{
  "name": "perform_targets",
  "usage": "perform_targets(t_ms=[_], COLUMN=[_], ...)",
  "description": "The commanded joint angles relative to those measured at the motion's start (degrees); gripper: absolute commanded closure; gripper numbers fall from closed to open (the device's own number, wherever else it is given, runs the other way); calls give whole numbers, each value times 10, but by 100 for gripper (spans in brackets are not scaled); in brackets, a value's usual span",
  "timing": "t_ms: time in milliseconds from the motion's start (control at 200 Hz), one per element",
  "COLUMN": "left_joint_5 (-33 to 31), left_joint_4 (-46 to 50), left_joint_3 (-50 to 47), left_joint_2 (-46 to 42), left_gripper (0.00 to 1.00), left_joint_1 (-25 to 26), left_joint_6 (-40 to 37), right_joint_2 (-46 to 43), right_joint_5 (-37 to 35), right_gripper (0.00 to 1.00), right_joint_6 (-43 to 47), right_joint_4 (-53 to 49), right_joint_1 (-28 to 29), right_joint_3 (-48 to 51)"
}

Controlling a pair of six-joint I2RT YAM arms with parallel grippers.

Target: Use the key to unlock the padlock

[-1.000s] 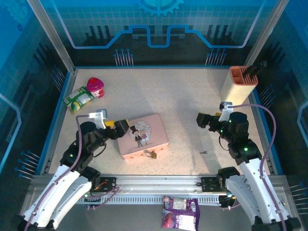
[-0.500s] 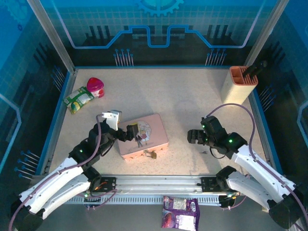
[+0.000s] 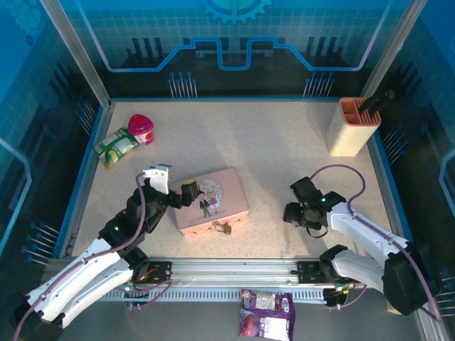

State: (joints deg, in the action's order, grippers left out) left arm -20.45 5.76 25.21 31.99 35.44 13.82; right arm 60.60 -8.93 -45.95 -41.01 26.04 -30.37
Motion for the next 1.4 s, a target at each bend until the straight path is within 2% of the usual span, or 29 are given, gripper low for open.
perform_targets(t_ms=[0, 85, 170, 600, 866, 1166, 1396], left_joint_5=[-18, -23, -22, -21, -27, -29, -21], left_joint_4=[4, 9, 9, 9, 5, 9, -5], left_joint_3=[-5, -1, -2, -5, -8, -4, -1], left_joint_2=[-7, -7, -11, -19, -13, -9, 26], left_gripper=[1, 1, 1, 1, 1, 1, 1], left_joint_1=[5, 5, 5, 5, 4, 5, 5], left_joint_6=[13, 13, 15, 17, 16, 17, 14], right_joint_2=[-3, -7, -8, 41, 41, 38, -27], right_joint_5=[38, 1, 0, -9, -15, -14, 13], right_gripper=[32, 33, 36, 65, 77, 100, 100], right_joint_6=[-9, -3, -4, 12, 14, 23, 15], right_joint_4=[17, -12, -6, 28, 29, 35, 74], right_joint_1=[-28, -29, -30, -31, -21, -10, -8], right_joint_3=[23, 15, 17, 22, 22, 20, 49])
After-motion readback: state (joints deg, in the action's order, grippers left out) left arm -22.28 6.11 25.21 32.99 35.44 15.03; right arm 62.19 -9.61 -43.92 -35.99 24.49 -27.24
